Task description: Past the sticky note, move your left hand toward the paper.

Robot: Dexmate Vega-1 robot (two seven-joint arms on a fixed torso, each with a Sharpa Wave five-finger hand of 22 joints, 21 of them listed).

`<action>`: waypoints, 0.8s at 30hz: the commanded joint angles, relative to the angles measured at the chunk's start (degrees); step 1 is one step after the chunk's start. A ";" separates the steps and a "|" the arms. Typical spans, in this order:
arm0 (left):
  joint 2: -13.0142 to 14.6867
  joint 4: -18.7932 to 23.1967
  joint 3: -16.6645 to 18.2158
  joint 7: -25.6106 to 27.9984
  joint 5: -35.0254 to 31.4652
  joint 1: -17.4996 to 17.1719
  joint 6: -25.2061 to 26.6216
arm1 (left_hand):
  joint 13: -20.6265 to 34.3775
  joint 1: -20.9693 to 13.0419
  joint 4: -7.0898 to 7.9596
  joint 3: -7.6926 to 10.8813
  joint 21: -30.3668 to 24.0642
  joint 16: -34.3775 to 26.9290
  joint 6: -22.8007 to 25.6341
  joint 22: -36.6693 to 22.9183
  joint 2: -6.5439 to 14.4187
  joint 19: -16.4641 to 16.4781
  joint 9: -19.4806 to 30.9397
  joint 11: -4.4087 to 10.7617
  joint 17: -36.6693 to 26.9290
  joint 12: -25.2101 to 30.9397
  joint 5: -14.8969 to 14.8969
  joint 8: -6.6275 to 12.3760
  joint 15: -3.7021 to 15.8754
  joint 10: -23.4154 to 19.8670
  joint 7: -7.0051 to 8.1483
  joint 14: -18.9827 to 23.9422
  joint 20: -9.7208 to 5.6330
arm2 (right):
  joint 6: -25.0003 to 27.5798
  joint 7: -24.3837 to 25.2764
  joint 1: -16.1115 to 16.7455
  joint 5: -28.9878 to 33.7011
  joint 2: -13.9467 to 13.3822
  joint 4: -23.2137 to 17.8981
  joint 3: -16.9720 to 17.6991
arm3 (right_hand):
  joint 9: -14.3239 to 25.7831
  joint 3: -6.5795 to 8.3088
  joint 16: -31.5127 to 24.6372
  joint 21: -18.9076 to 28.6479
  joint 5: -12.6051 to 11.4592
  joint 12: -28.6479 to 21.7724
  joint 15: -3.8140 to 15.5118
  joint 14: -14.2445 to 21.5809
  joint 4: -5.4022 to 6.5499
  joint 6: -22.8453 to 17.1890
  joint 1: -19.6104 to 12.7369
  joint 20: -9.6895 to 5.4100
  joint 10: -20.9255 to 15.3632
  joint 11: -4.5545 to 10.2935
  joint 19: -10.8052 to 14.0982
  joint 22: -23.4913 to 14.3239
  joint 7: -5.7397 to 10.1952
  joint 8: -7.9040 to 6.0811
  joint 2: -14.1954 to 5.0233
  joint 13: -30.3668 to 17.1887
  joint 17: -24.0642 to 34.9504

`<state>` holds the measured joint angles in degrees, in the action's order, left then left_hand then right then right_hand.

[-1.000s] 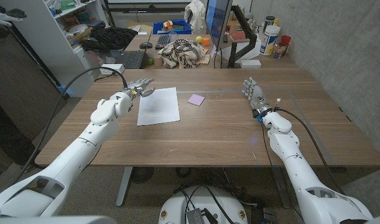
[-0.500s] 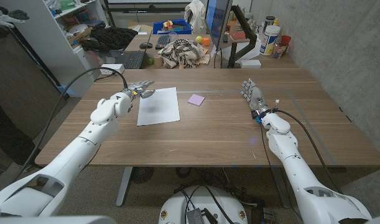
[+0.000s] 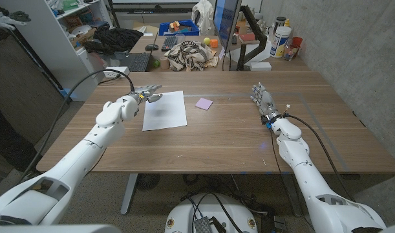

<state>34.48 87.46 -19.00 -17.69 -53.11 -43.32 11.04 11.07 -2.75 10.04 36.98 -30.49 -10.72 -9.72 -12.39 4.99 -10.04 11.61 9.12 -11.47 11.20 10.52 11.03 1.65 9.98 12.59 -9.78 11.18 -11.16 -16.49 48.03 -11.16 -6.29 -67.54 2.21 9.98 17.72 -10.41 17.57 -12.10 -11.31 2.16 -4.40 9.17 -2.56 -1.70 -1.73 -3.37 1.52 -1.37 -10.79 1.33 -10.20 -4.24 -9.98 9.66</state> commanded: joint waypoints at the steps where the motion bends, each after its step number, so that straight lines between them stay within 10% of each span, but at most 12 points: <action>1: 0.27 -0.02 -0.39 -1.04 -0.34 0.04 0.11 | 0.19 0.09 -0.20 0.05 0.29 -0.47 -6.29 -0.28 2.66 -30.99 0.08 0.44 0.06 0.45 0.03 0.34 2.70 11.02 0.25 -16.21 0.41 | -1.46 -0.25 0.84 1.03 -0.76 -1.79 -0.75 | 0.25 0.09 0.23 -0.03 -0.51 -0.07 1.21 0.14 0.17 -0.24 0.33 -4.83 -0.14 0.06 0.16 -0.19 -0.04 -0.42 -3.71 -0.15 0.14; 24: 0.82 -0.56 -1.01 -3.73 -0.79 0.67 0.26 | 0.20 0.03 -0.16 0.17 1.29 -0.52 -6.50 -0.43 2.75 -30.92 0.12 0.47 0.05 0.52 0.01 0.41 2.74 11.28 0.25 -16.45 0.51 | -1.52 0.64 1.06 0.99 -0.87 -2.59 -1.69 | 0.25 0.08 0.22 -0.19 -0.56 -0.11 1.25 0.28 0.09 -0.44 0.25 -4.80 -0.26 0.12 0.30 -0.20 0.15 -0.48 -3.63 -0.15 0.11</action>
<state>35.04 87.51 -19.60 -20.28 -53.68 -43.09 11.26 11.07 -2.75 10.04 36.98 -29.38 -11.06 -9.72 -12.66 4.99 -10.06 11.60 9.11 -11.47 11.48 10.52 11.03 1.65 9.98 12.59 -9.78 11.16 -12.55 -16.33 48.97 -10.35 -7.10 -69.98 0.95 9.98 17.72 -10.41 17.58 -12.10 -11.31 1.95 -4.18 9.17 -2.56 -1.70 -1.74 -3.37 1.52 -1.38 -10.79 1.33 -10.20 -4.24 -9.98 9.60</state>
